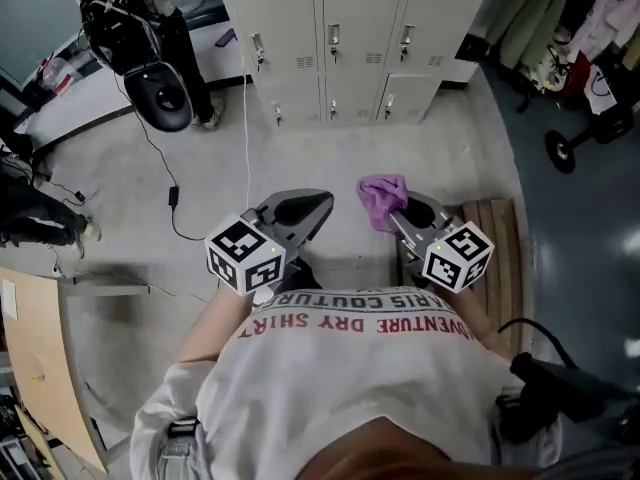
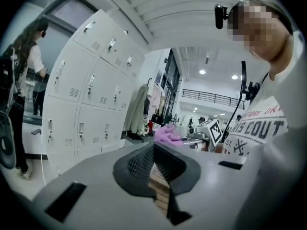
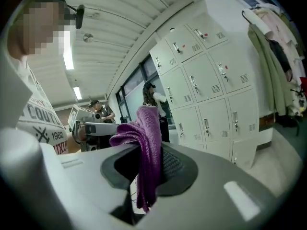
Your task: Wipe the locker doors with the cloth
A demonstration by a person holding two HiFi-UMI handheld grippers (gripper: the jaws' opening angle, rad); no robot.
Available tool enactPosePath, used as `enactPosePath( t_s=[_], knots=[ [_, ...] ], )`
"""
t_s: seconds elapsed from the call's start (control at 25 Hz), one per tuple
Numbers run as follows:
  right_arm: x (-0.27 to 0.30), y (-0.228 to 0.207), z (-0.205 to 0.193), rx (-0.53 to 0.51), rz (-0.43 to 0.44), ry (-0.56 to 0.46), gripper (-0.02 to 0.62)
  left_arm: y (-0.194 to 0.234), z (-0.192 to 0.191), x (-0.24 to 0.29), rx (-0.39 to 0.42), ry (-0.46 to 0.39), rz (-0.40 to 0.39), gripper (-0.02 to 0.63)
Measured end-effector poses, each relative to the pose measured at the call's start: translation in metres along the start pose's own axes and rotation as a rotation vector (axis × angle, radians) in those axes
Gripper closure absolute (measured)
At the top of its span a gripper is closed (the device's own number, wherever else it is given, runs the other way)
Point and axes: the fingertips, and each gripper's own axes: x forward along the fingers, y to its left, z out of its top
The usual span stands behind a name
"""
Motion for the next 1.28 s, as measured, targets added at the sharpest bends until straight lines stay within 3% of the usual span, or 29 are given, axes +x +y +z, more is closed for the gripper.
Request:
enactPosePath(
  t_s=[0.2, 0.48, 0.64, 1.28],
  knots=[
    [-0.068, 0.044, 0.009, 0.000, 0.038, -0.043, 0.534, -0.080, 0.006, -0.014, 0.015, -0.010, 0.061, 0.604],
    [-0.106, 0.077, 0.024, -0.041, 0.053, -0.071, 0.534, -0.132, 0.013, -0.031, 0.057, -0.035, 0.108, 0.604],
    [-0.117, 0.092, 0.033, -0.108, 0.055, -0.096, 0.534, -0.147, 0.019, -0.041, 0.080, -0.065, 0.108, 0.604],
    [-0.128, 0.094, 0.039, -0.094, 0.038, -0.142, 0.534, -0.154, 0.021, -0.046, 0.105, -0.086, 0.108, 0.604]
  ],
)
